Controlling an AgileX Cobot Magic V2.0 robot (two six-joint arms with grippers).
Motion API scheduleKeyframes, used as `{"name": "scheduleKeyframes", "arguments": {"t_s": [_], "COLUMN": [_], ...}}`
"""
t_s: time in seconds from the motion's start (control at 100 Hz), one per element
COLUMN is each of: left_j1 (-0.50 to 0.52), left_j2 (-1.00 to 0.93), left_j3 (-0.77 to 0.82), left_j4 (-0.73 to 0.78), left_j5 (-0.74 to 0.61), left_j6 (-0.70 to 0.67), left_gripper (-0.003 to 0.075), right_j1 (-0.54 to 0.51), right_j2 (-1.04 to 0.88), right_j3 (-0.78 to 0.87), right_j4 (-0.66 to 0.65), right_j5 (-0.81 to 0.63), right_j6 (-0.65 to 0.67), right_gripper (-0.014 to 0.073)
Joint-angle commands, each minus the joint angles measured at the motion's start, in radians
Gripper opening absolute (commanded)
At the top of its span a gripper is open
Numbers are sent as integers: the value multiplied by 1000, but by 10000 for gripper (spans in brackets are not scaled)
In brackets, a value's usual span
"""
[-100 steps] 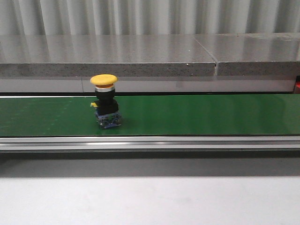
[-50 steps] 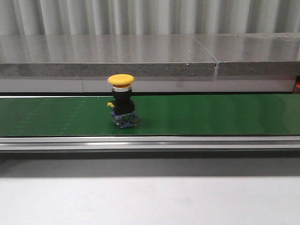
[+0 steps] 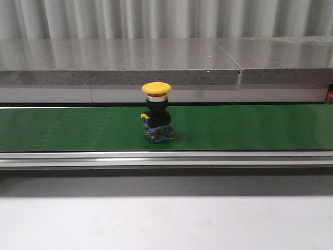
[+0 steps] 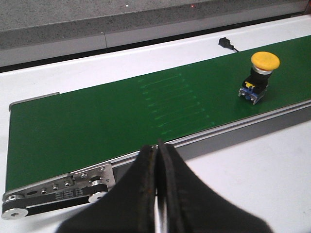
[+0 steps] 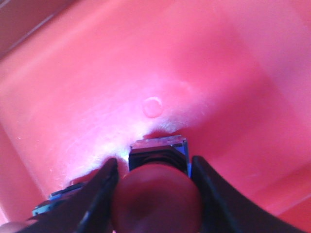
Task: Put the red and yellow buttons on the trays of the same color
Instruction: 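Carry the red button into the red tray with the right gripper, release, then move the right gripper back over the belt end toward the yellow button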
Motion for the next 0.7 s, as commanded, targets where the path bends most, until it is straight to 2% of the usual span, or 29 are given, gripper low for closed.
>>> {"name": "scheduleKeyframes", "arguments": {"t_s": [0.0,0.06,0.21,0.26,0.69], "left_j1": [-7,-7,-7,-7,-7], "left_j2": [6,6,6,6,6], "left_j3": [-25,-25,-25,-25,-25], "left_j4": [-20,-20,-20,-20,-20], "left_j5": [-67,-67,-67,-67,-67], "left_j6": [0,0,0,0,0], "left_gripper": [-20,-20,-20,-20,-20], "right_j1": [-2,-1,-1,-1,13], "right_j2": [-52,-50,-50,-54,-216], "right_j3": [-34,-34,-37,-37,24], "right_j4": [17,19,19,19,12], "right_j5": [-42,-37,-38,-35,-52], "right_j6": [-2,-2,-2,-2,-28], "right_gripper": [168,227,514,556,562]}}
